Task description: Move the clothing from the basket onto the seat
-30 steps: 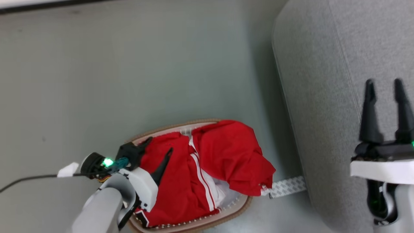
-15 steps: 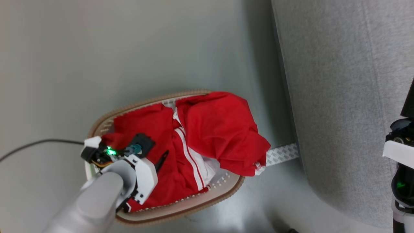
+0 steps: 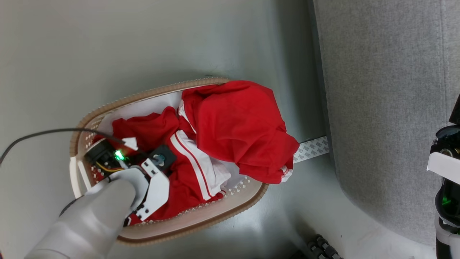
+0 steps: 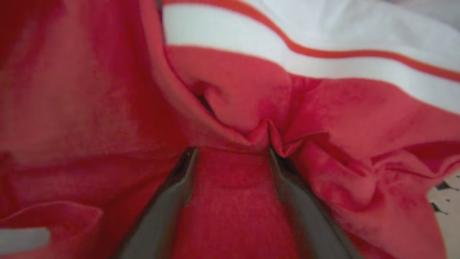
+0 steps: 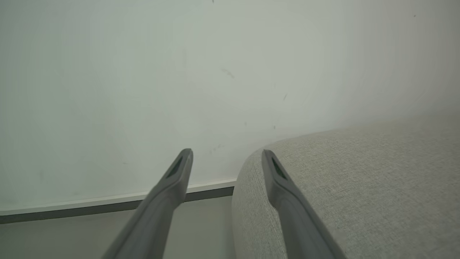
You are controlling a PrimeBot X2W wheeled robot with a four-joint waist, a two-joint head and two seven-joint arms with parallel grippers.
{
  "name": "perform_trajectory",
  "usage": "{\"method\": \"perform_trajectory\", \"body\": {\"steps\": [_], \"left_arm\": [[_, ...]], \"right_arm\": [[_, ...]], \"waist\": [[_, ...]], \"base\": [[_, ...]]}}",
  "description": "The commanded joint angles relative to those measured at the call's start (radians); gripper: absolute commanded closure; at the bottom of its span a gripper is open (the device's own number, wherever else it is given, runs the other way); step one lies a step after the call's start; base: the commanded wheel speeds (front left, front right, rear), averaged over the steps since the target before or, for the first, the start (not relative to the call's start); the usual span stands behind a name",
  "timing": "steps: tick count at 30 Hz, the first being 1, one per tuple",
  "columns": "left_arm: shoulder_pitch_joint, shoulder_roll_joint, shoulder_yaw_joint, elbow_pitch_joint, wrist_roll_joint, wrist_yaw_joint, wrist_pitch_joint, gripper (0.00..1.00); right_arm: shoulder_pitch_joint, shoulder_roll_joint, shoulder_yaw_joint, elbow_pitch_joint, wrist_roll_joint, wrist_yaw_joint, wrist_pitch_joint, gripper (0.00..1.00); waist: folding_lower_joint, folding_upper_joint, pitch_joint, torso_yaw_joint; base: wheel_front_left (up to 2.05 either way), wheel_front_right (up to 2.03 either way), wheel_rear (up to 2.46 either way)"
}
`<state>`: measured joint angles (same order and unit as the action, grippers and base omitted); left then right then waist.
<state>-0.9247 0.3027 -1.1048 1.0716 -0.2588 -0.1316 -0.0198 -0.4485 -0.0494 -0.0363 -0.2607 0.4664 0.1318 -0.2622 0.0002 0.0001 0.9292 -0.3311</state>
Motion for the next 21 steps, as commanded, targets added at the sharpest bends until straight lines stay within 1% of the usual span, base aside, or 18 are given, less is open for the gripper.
{"method": "perform_trajectory", "body": {"steps": [1, 3, 5, 6, 15, 18, 21], "left_arm": [[-0.001, 0.007, -0.008, 0.019, -0.002, 0.001, 0.010, 0.00], [-0.009, 0.001, -0.019, 0.035, -0.009, 0.001, 0.003, 0.00], [-0.014, -0.007, -0.026, 0.051, -0.015, 0.001, -0.005, 0.76], [-0.017, -0.010, -0.029, 0.056, -0.018, 0.001, -0.013, 1.00], [-0.009, -0.052, -0.030, 0.100, -0.069, 0.001, -0.088, 1.00], [0.006, -0.070, -0.023, 0.110, -0.095, 0.001, -0.115, 1.00], [0.034, -0.094, 0.004, 0.106, -0.145, 0.001, -0.157, 1.00]], "right_arm": [[-0.010, 0.000, 0.001, -0.001, 0.007, -0.002, -0.002, 0.00], [-0.009, 0.000, 0.007, 0.005, 0.009, -0.002, -0.002, 0.00], [-0.014, 0.000, 0.011, 0.014, 0.010, -0.002, -0.002, 0.00], [-0.014, 0.000, 0.012, 0.017, 0.010, -0.002, -0.002, 0.00], [-0.007, 0.000, 0.000, 0.047, -0.002, -0.002, -0.002, 0.00], [-0.004, 0.000, -0.004, 0.062, -0.015, -0.002, -0.002, 0.00], [0.004, 0.000, 0.003, 0.080, -0.028, -0.002, -0.002, 0.00]], "waist": [[-0.0002, -0.0001, 0.003, -0.001], [-0.0002, -0.0001, 0.006, -0.002], [-0.0002, -0.0001, 0.006, -0.003], [-0.0002, -0.0001, 0.003, -0.003], [-0.0002, -0.0001, -0.070, 0.017], [-0.0002, -0.0001, -0.124, 0.032], [-0.0002, -0.0001, -0.190, 0.051]], "base": [[0.00, 0.00, 0.00], [0.00, 0.00, 0.00], [0.00, 0.00, 0.00], [0.00, 0.00, 0.00], [0.00, 0.00, 0.00], [0.00, 0.00, 0.00], [0.00, 0.00, 0.00]]}}
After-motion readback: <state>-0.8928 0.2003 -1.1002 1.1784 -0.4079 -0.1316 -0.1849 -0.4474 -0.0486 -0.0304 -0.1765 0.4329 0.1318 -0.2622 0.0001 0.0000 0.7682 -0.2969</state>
